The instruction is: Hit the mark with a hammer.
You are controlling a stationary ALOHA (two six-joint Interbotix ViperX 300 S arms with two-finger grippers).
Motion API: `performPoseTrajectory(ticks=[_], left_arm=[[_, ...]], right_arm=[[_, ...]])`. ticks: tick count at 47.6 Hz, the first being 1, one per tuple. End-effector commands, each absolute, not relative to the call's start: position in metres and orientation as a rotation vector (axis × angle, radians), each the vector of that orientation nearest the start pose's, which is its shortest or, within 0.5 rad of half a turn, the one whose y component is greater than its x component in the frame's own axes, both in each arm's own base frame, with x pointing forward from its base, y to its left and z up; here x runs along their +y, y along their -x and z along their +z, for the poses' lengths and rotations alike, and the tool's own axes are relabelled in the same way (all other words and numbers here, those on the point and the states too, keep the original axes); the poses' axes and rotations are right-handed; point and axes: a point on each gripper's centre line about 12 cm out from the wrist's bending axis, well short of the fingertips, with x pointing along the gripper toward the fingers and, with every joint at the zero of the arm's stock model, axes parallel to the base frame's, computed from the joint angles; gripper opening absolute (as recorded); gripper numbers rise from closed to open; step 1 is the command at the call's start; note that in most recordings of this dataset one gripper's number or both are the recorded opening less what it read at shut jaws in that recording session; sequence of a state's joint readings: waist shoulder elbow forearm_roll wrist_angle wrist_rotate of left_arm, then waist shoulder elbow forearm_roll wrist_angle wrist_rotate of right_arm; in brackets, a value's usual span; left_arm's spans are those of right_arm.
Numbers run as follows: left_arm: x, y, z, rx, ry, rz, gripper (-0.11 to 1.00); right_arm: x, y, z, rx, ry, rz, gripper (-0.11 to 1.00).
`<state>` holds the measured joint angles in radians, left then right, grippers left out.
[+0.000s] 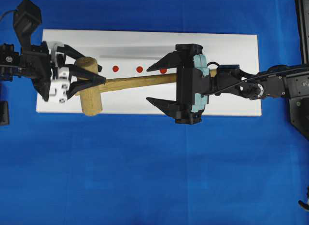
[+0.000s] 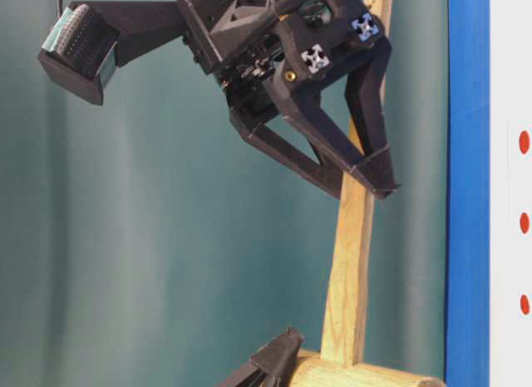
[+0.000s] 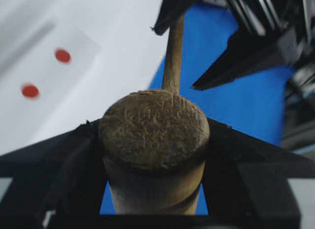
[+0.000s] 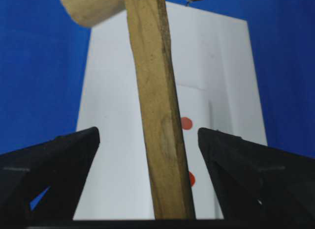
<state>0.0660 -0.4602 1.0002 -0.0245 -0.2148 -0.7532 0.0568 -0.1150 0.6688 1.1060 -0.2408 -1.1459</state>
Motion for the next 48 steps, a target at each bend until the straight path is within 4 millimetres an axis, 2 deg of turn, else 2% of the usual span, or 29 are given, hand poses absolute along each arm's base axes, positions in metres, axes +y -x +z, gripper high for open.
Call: performPoseTrajectory(ticks=[1,20,30,33,35,40,44,45,48], left_arm=[[0.020,-0.289,0.240,0.249,0.835,0.190,0.45],[0.020,-0.289,0.238,0.265,0.870,0.201,0.45],[0.018,-0.290,0.239,0.263,0.887,0.199,0.45],[0.017,-0.290,0.239,0.265,0.888,0.197,0.45],[0.017,-0.290,0.239,0.263,0.888,0.193,0.45],[0.012,-0.291,0.240,0.266,0.884,0.176,0.45],[0.011,-0.291,0.240,0.268,0.881,0.171,0.45],[0.011,-0.291,0.240,0.268,0.884,0.172,0.45],[0.011,-0.291,0.240,0.269,0.881,0.172,0.45]], right_arm=[[-0.004,-0.387,0.243,0.391,0.129,-0.152,0.89],[-0.007,-0.393,0.233,0.417,0.163,-0.159,0.89],[-0.009,-0.400,0.225,0.423,0.191,-0.179,0.85],[-0.009,-0.402,0.225,0.422,0.198,-0.180,0.77],[-0.010,-0.403,0.224,0.422,0.204,-0.180,0.68],[-0.010,-0.404,0.226,0.420,0.204,-0.178,0.35],[-0.011,-0.404,0.225,0.423,0.202,-0.174,0.15],[-0.010,-0.404,0.225,0.424,0.202,-0.172,0.11],[-0.008,-0.404,0.224,0.431,0.198,-0.160,0.10]])
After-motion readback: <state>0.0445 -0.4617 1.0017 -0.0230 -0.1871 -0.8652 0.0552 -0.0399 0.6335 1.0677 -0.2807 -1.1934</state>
